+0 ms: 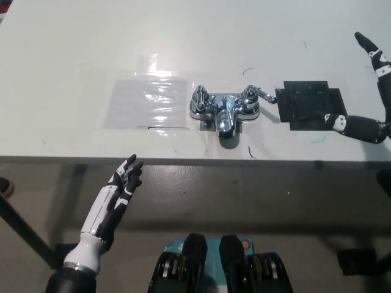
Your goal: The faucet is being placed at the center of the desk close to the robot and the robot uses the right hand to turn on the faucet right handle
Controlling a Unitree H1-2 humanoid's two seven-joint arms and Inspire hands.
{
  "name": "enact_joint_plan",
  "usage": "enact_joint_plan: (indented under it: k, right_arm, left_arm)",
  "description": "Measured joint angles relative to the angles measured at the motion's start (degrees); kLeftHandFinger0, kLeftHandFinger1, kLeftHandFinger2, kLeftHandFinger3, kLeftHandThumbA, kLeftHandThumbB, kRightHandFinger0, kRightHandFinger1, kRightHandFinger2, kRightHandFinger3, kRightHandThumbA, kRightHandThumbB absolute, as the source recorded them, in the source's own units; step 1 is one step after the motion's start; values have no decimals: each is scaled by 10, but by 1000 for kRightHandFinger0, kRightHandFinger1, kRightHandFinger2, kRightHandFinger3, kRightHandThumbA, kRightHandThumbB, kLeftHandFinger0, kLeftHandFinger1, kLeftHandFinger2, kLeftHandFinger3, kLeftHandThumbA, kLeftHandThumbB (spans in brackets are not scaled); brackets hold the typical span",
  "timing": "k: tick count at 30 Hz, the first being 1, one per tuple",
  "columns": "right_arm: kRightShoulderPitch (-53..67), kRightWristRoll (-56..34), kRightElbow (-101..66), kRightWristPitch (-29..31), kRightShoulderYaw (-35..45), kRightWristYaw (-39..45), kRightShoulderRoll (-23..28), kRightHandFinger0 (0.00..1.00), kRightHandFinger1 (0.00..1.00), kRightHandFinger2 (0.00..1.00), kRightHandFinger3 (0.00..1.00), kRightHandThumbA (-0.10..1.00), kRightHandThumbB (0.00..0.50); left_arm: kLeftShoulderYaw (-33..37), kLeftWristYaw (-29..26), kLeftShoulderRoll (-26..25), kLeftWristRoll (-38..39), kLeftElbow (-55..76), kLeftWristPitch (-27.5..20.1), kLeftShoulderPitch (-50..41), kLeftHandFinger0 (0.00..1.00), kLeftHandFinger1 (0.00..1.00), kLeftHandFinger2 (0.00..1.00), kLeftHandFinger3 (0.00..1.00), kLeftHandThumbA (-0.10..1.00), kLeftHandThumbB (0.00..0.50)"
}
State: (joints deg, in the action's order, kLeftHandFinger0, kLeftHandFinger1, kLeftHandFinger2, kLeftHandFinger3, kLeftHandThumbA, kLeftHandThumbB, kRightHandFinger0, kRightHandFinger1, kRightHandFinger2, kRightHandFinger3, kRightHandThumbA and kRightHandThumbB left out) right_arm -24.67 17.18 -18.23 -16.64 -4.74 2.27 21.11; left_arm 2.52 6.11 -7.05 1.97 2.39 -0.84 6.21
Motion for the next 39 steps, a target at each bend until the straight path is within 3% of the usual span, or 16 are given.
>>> enact_joint_plan:
  k: [1,2,4,6,7,10,12,14,15,19,21,26,31,35,39]
  right_arm:
    - [5,-7,-17,0,0,0,0,1000,1000,1000,1000,1000,315]
    - [9,-14,-30,1,0,0,0,1000,1000,1000,1000,1000,223]
    - [19,-33,-70,2,1,0,-2,1000,1000,1000,1000,1000,289]
    - [31,-56,-115,5,2,0,-6,1000,1000,1000,1000,1000,289]
    - [36,-67,-136,5,3,0,-10,1000,1000,1000,1000,1000,247]
    - [56,-98,-184,17,5,0,-24,1000,1000,1000,1000,1000,242]
    - [82,-121,-202,35,6,0,-42,1000,1000,1000,1000,1000,264]
    - [119,-136,-192,57,6,0,-62,1000,1000,1000,1000,1000,218]
    - [134,-142,-177,67,6,0,-70,1000,1000,1000,1000,1000,192]
    - [170,-150,-76,105,6,1,-91,1000,1000,1000,1000,976,164]
    - [176,-153,-30,121,6,1,-95,1000,1000,1000,1000,966,170]
    - [177,-166,85,165,10,5,-111,1000,1000,1000,1000,911,107]
    - [176,-169,153,198,19,6,-119,1000,1000,1000,1000,928,153]
    - [178,-176,181,213,29,6,-127,1000,1000,1000,1000,920,123]
    - [191,-181,184,224,30,9,-131,1000,1000,1000,1000,926,141]
  left_arm:
    - [0,0,0,0,-2,0,2,1000,1000,1000,1000,862,88]
    - [0,0,0,0,-4,0,4,1000,1000,1000,1000,863,87]
    - [0,0,0,0,-6,0,9,1000,1000,1000,1000,863,90]
    - [0,0,0,0,-7,0,14,1000,1000,1000,1000,866,99]
    - [0,0,0,0,-7,0,16,1000,1000,1000,1000,868,103]
    - [-1,0,0,0,-7,0,23,1000,1000,1000,1000,866,98]
    - [-1,0,0,1,-7,0,29,1000,1000,1000,1000,864,97]
    - [-1,0,0,1,-5,-1,33,1000,1000,1000,1000,860,95]
    - [-2,0,-1,2,-5,-1,33,1000,1000,1000,1000,857,96]
    - [-1,0,0,3,-5,-1,31,1000,1000,1000,1000,862,106]
    - [-1,0,0,3,-2,-1,27,1000,1000,1000,1000,862,107]
    - [-1,0,0,3,4,-1,18,1000,1000,1000,1000,851,85]
    - [-1,0,-1,3,6,-3,13,1000,1000,1000,1000,851,95]
    - [-1,0,-1,4,17,-3,3,1000,1000,1000,1000,849,92]
    - [-1,0,-1,4,18,-3,-9,1000,1000,1000,1000,842,89]
